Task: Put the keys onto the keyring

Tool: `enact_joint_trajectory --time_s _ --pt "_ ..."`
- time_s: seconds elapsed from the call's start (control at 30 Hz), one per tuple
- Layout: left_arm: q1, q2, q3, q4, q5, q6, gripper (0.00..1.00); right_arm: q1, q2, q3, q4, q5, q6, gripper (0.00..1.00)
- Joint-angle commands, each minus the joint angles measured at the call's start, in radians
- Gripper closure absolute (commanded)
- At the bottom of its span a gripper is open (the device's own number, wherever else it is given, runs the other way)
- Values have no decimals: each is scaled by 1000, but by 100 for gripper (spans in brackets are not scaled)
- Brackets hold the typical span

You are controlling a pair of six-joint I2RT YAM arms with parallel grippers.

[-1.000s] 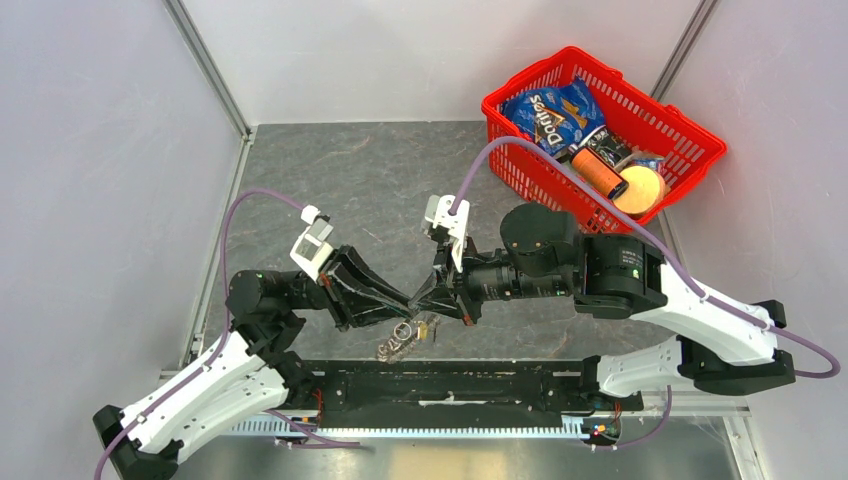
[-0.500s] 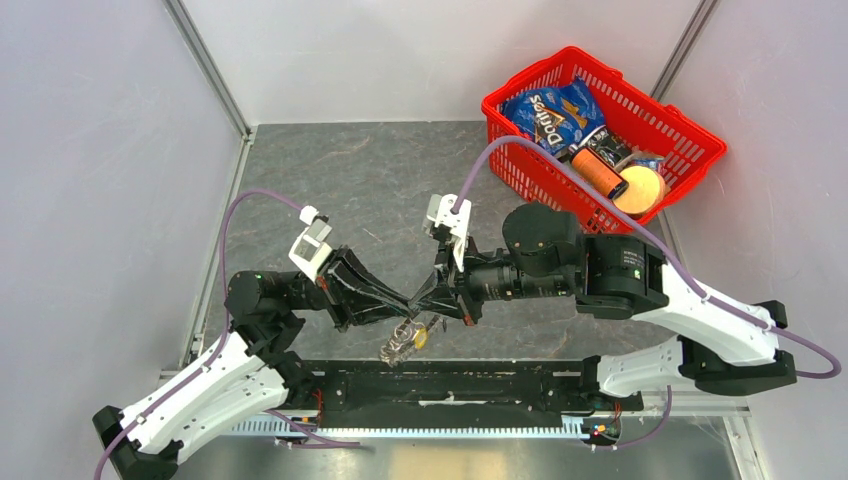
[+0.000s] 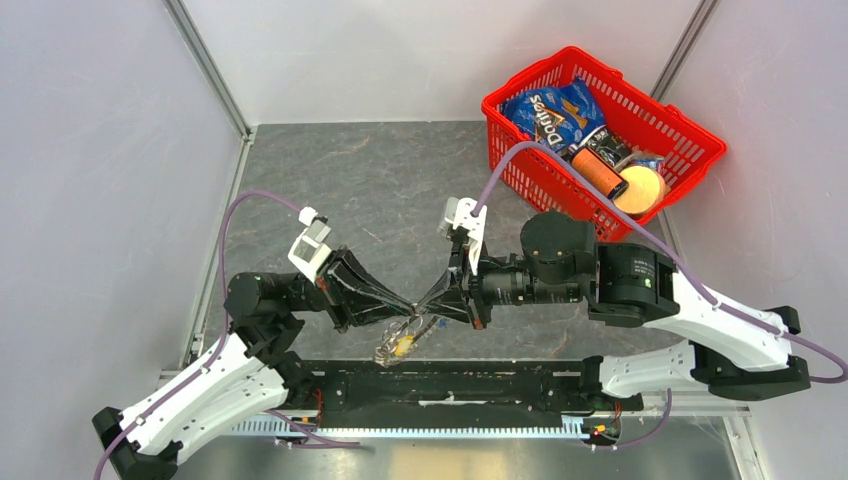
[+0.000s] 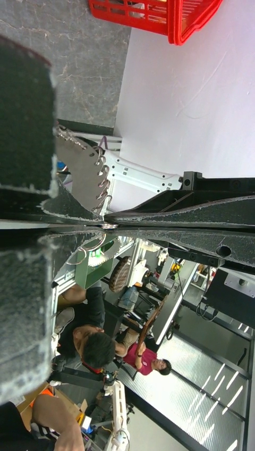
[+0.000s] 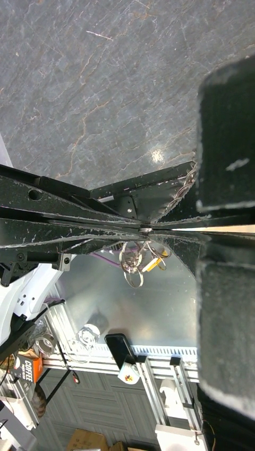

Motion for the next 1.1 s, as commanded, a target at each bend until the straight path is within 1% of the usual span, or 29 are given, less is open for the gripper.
enact_joint_trajectory --time_s 0.0,0.27,0.7,1.07 --pt "-2 -15 12 -24 11 32 98 -1 -76 2 93 8 13 97" --pt "-4 2 17 -38 6 42 98 -1 -57 3 102 -13 11 100" --pt "-31 31 30 -34 4 57 98 -1 -33 6 110 -18 0 100" --pt "-48 82 36 -1 36 32 98 -1 -27 12 117 -26 -6 100"
